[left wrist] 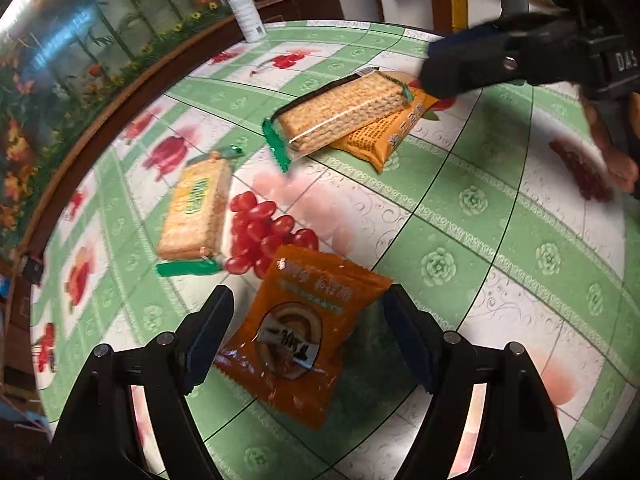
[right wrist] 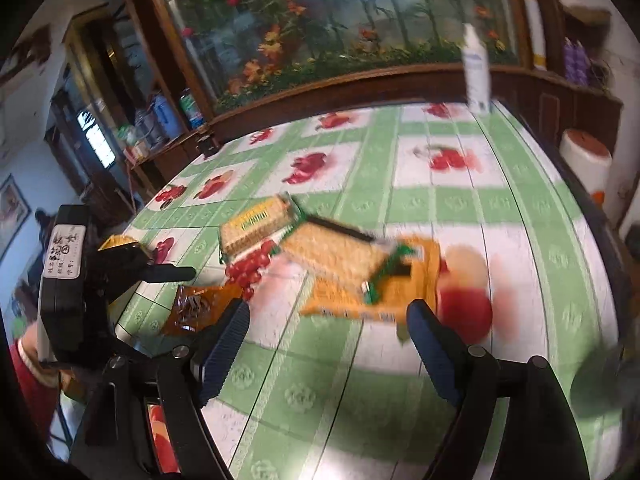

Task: Organize snacks
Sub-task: 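Grasp the orange snack bag with the left tool while the right tool grasps a cracker pack, then carry the orange bag and cracker pack over the yellow-rimmed tray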

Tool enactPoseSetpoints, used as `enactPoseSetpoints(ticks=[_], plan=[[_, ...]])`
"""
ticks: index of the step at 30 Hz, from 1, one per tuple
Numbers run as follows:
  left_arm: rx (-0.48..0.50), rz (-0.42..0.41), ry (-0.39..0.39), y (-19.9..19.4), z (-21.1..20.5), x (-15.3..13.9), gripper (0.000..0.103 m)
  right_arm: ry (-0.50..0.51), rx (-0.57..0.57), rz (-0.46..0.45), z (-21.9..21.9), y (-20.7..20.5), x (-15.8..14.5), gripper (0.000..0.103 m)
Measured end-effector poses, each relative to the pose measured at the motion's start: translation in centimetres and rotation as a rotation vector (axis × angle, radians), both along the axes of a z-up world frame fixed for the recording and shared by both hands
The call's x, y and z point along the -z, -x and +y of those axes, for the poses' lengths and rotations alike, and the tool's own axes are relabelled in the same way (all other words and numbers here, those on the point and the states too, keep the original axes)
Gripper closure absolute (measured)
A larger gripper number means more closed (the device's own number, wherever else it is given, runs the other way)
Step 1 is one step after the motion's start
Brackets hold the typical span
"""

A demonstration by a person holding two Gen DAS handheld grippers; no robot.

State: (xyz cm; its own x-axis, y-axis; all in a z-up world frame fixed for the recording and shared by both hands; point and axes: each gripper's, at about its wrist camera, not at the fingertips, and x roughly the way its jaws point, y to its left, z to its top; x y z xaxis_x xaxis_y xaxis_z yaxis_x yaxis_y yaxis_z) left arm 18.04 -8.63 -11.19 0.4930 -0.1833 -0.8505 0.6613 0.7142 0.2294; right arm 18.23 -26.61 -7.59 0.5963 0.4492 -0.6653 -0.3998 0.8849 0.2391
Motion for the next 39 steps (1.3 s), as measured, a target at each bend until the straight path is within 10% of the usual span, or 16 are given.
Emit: enactPoseSetpoints(ticks=[8,12,18,39], plan=[[-0.059,0.126,0.164,-1.4,0.9,0.5,0.025,0.300,-0.215,-0.056,6.2,-5.4,1.1,0.019],[-0.087,0.113,0.171,-0.6,1.0,0.4,0.027,0.401,-0.207,-0.051,6.9,-6.3,2.9,0.036],[-0.158,0.104,0.197,0.5,1.8,0.0,0.051,0.347,-0.205,-0.022,6.2,-5.2,3.1,0.055],[-0.543,-0.050,0.221,9.5,5.1,-1.6,0.054,-0.021,-0.155,-0.033,5.7,5.9,-0.3,0.056]])
